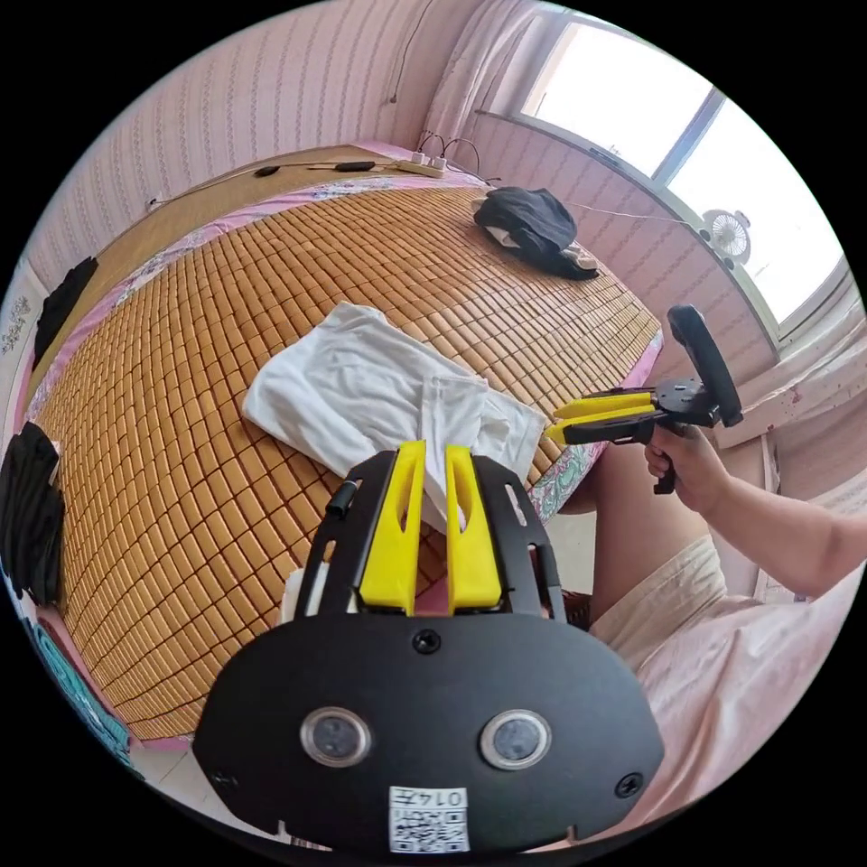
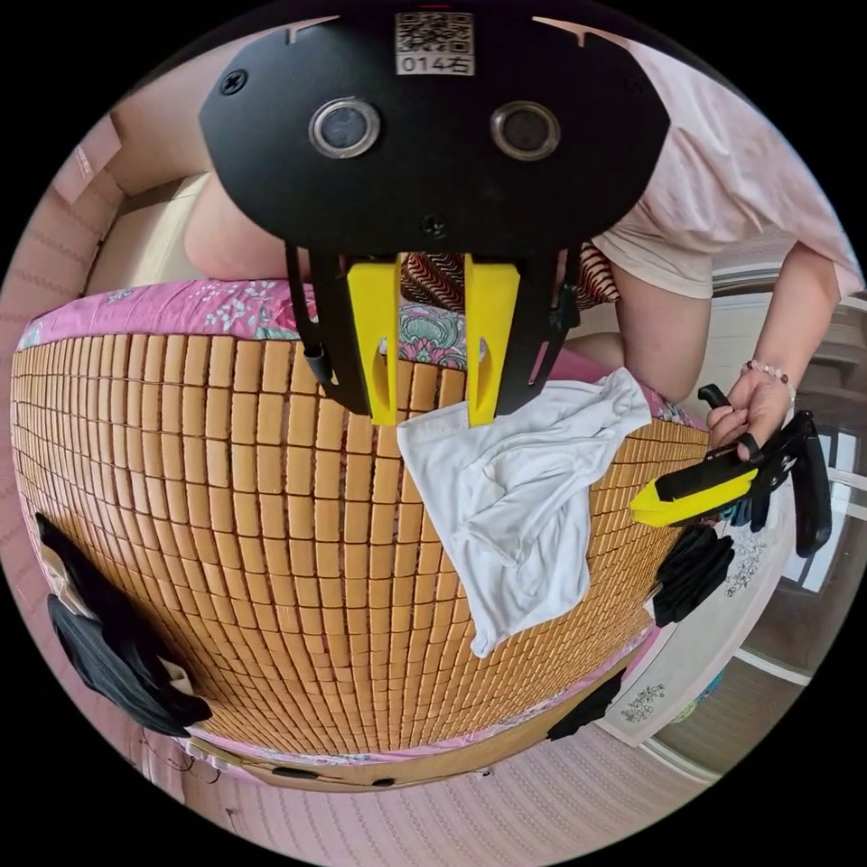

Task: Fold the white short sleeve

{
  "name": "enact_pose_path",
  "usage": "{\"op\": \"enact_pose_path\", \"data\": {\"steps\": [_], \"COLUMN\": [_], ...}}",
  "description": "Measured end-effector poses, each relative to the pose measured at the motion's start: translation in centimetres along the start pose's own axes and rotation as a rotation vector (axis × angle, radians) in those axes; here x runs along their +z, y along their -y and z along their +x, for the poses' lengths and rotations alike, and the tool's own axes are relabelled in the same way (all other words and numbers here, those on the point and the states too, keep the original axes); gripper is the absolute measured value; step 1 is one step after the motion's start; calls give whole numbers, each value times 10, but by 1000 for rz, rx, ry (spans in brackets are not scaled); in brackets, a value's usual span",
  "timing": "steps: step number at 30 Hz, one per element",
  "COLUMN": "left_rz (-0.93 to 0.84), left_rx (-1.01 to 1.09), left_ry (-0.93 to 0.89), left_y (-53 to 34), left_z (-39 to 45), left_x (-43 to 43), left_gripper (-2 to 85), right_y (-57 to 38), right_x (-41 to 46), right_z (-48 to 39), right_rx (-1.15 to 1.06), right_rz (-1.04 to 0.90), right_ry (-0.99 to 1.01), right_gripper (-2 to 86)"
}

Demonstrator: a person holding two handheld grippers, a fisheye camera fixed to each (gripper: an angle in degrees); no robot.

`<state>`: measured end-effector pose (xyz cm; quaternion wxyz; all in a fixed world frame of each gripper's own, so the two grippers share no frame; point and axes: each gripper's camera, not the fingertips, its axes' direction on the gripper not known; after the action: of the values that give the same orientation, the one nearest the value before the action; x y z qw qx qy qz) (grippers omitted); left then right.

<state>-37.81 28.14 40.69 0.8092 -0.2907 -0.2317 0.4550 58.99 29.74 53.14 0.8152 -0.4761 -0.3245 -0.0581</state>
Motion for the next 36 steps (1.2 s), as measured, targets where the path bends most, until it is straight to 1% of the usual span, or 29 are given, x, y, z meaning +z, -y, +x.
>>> {"op": "enact_pose_path", "data": {"steps": [3, 4, 5, 6, 8, 9, 10, 12, 15, 17, 18, 20, 21, 23, 24, 26, 27, 29, 30, 32, 36], "left_rz": [-27, -47, -68, -84, -197, -229, -239, -190, -54, 97, 134, 304, 346, 500, 532, 670, 707, 866, 903, 1019, 1146], "left_rx": [30, 37, 21, 10, -24, -27, -31, -37, -66, -139, -168, -292, -320, -405, -422, -420, -409, -344, -332, -289, -225], "left_ry": [-24, -4, 28, 27, -51, -59, -54, -56, -22, -14, -10, -27, -32, -6, 0, 41, 56, 88, 81, 49, 25], "left_y": [29, 38, 44, 46, 44, 41, 31, 10, -42, -101, -117, -189, -206, -266, -277, -307, -312, -331, -335, -351, -374], "left_z": [4, 6, 5, 5, 2, 2, 0, -6, -28, -51, -56, -78, -82, -92, -94, -92, -89, -78, -76, -70, -54], "left_x": [13, 20, 27, 31, 46, 48, 44, 21, -45, -115, -133, -207, -224, -288, -303, -362, -376, -432, -445, -493, -553], "left_gripper": [87, 96, 97, 94, 35, 29, 17, 8, -1, -6, -6, -9, -9, -10, -10, -10, -10, -10, -10, -10, -10], "right_y": [7, 7, 5, 4, 0, -2, -6, -14, -33, -51, -56, -75, -80, -92, -94, -100, -102, -114, -118, -137, -171], "right_x": [9, 14, 14, 13, 11, 10, 8, 4, -12, -41, -50, -92, -103, -150, -162, -217, -232, -294, -309, -368, -444], "right_z": [-7, -7, -6, -6, -9, -11, -13, -13, -4, 6, 9, 21, 23, 28, 27, 19, 16, 2, -2, -15, -34], "right_rx": [-51, -48, -44, -35, -64, -85, -122, -184, -204, -181, -171, -143, -138, -152, -158, -215, -238, -316, -335, -392, -448], "right_rz": [-10, -35, -24, -21, -53, -58, -67, -97, -78, -7, 19, 132, 163, 290, 321, 452, 485, 609, 641, 759, 901], "right_ry": [-104, -161, -172, -168, -175, -191, -220, -203, -142, -26, 4, 140, 174, 296, 312, 367, 376, 349, 337, 291, 276], "right_gripper": [91, 88, 85, 84, 71, 50, 9, 1, -3, -5, -5, -4, -3, 0, 1, 2, 2, 3, 3, 3, 2]}}
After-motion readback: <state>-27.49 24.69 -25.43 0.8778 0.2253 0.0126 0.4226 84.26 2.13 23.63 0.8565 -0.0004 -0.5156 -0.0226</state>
